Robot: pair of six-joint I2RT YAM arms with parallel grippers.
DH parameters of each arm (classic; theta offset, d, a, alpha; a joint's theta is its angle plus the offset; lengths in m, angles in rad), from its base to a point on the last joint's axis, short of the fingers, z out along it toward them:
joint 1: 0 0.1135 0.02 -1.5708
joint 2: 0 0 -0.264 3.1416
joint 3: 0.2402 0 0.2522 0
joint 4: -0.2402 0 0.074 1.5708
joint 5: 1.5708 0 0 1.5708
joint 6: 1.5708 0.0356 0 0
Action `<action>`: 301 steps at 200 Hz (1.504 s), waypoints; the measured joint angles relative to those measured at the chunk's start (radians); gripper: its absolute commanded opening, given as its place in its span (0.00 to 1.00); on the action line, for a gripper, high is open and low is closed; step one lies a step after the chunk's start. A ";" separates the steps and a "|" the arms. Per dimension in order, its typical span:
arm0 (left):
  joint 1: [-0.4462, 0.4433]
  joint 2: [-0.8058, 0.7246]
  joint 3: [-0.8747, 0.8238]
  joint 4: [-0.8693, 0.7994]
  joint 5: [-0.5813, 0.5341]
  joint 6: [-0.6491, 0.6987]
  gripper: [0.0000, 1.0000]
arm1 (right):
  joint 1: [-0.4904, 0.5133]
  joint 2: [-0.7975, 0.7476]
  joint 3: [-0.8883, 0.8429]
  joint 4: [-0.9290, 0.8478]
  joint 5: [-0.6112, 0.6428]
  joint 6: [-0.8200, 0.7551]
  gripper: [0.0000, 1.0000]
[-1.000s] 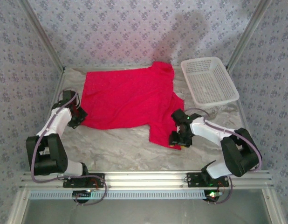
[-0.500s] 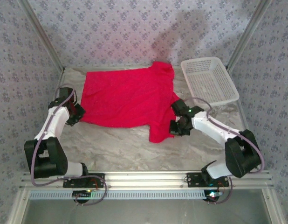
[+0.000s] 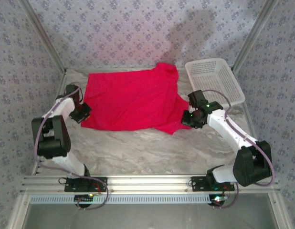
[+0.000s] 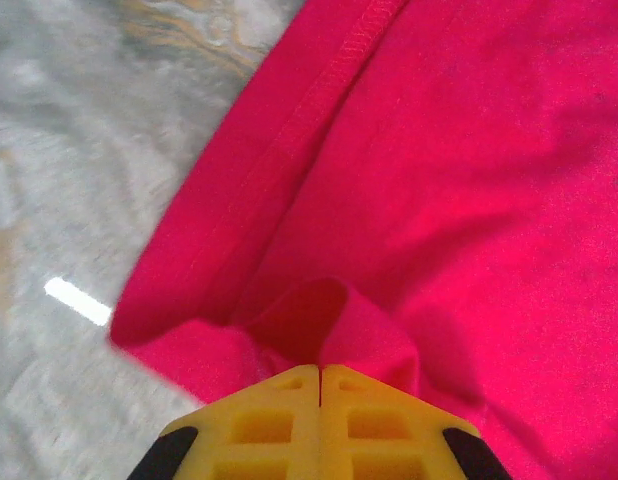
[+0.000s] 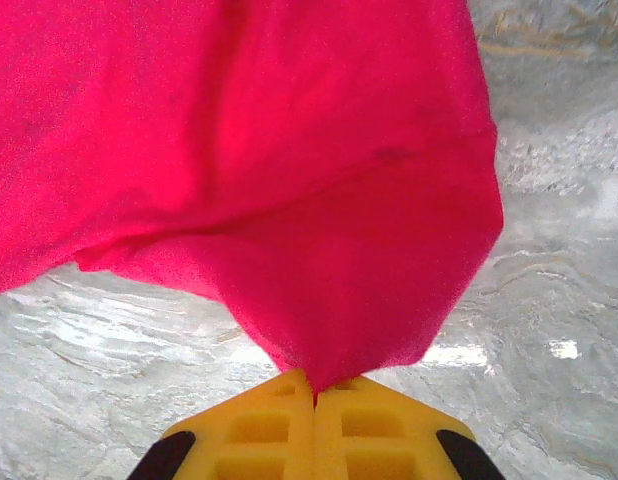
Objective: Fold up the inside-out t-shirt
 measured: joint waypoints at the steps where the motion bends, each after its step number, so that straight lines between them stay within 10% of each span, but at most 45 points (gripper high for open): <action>1: 0.000 0.010 0.006 0.001 0.001 0.000 0.00 | 0.000 0.001 -0.001 0.000 0.000 0.000 0.00; 17: 0.000 0.100 0.070 0.001 0.011 0.008 0.00 | 0.000 0.026 -0.011 0.003 -0.008 0.000 0.00; 41: 0.000 0.163 0.146 -0.013 0.010 0.029 0.39 | 0.000 0.058 -0.011 0.013 -0.013 -0.005 0.00; 87: 0.018 0.073 0.104 -0.037 -0.031 0.042 0.44 | -0.002 0.089 -0.006 0.016 -0.027 -0.024 0.00; 192: 0.035 0.019 -0.007 -0.032 -0.011 0.043 0.42 | -0.003 0.125 0.000 0.036 -0.053 -0.027 0.00; 256: 0.014 0.089 0.016 -0.021 -0.018 0.029 0.00 | 0.014 0.137 0.000 0.041 -0.065 -0.026 0.00; 301: 0.008 0.088 0.057 -0.062 -0.069 0.037 0.00 | 0.040 0.142 0.000 0.046 -0.065 -0.025 0.00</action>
